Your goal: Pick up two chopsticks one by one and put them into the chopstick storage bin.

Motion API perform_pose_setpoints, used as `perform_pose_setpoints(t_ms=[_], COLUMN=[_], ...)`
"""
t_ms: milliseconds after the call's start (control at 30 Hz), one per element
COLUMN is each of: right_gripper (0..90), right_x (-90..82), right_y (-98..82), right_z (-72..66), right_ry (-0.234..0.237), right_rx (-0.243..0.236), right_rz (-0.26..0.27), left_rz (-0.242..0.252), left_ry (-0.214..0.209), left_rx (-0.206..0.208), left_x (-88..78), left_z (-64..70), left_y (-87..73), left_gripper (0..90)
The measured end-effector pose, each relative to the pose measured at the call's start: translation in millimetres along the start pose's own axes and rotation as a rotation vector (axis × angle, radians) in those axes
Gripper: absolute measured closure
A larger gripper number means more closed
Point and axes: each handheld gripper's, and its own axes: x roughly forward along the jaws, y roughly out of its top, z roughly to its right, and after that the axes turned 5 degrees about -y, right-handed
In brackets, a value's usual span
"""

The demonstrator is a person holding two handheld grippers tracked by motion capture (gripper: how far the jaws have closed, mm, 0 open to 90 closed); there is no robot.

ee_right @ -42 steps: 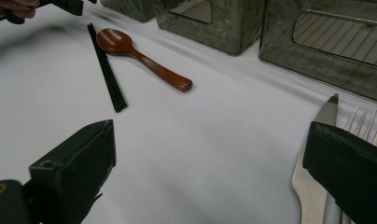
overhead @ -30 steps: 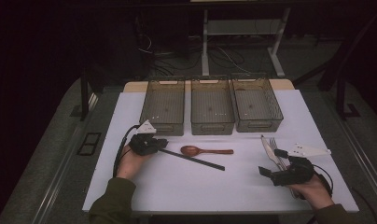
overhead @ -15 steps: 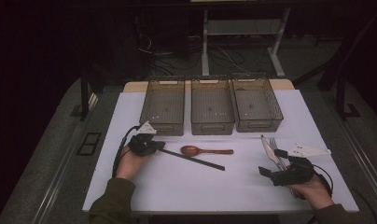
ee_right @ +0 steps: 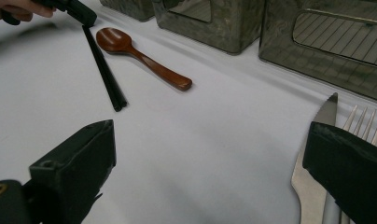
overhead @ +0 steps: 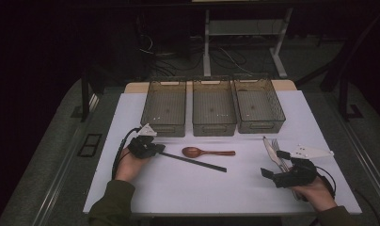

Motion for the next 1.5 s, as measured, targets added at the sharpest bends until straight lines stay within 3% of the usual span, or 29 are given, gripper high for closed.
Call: perform_pose_setpoints(t_ms=[1500], right_gripper=[2.1], right_x=[0.1], right_y=[-0.3], right_z=[-0.3], right_ry=[-0.006], right_rx=[-0.005], right_rz=[-0.004], left_rz=[-0.071], left_ry=[-0.011], left_rx=[-0.007], left_x=[-20.5], left_z=[20.9], left_y=[-17.7], left_gripper=[88.9])
